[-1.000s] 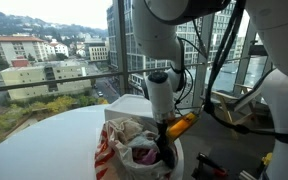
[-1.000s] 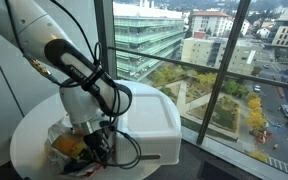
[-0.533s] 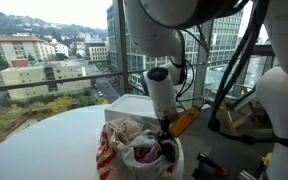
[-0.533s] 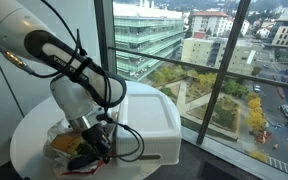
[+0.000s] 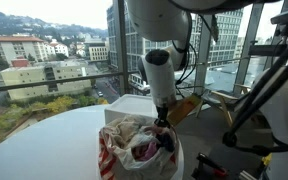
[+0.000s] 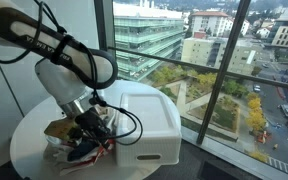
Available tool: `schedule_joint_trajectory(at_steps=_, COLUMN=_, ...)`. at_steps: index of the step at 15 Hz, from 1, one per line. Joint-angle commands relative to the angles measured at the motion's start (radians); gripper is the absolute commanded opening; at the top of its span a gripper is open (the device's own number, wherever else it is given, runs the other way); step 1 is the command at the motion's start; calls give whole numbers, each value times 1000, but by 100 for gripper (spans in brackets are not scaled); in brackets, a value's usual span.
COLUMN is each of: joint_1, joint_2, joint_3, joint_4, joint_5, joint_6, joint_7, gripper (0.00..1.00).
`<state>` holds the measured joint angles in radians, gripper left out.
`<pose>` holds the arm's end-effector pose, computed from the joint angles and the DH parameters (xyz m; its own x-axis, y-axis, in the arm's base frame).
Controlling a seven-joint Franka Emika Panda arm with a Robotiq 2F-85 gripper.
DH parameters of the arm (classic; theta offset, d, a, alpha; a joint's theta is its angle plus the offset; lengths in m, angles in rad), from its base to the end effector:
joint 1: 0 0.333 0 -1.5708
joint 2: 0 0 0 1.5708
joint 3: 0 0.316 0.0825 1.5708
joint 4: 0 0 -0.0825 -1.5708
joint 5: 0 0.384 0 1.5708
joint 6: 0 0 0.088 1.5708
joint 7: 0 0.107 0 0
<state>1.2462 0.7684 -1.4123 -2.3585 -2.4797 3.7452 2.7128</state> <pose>0.3606 -0.0158 0.2375 0.9781 -0.1433 0.1512 -0.1908 -0.9076 0.3741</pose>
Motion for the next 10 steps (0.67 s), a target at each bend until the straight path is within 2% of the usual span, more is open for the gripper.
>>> schedule_joint_trajectory(at_steps=1, joint_1=154, joint_2=-29, joint_3=-184, joint_4=-37, joint_5=-8, joint_6=79, joint_7=2, gripper=0)
schedule_joint_trajectory(at_steps=5, joint_1=306, joint_2=-8, joint_3=-384, joint_4=-58, joint_5=26, joint_6=118, joint_7=-28, gripper=0)
schedule_joint_trajectory(at_steps=6, joint_1=324, joint_2=-13, joint_3=-413, joint_4=-59, joint_5=43, joint_6=120, joint_7=-53, gripper=0)
schedule_joint_trajectory(at_steps=7, joint_1=324, joint_2=-2, joint_3=-420, joint_4=-56, joint_5=65, joint_6=122, joint_7=-69, gripper=0)
schedule_joint_trajectory(at_steps=8, joint_1=299, joint_2=-34, joint_3=-394, joint_4=-49, joint_5=89, joint_6=135, joint_7=-108, gripper=1)
schedule_joint_trajectory(at_steps=9, joint_1=242, joint_2=-44, joint_3=-321, joint_4=-39, joint_5=106, joint_6=158, joint_7=-137, gripper=1)
schedule_joint_trajectory(at_steps=10, joint_1=209, joint_2=-26, joint_3=-279, joint_4=-36, joint_5=116, joint_6=169, joint_7=-149, gripper=1)
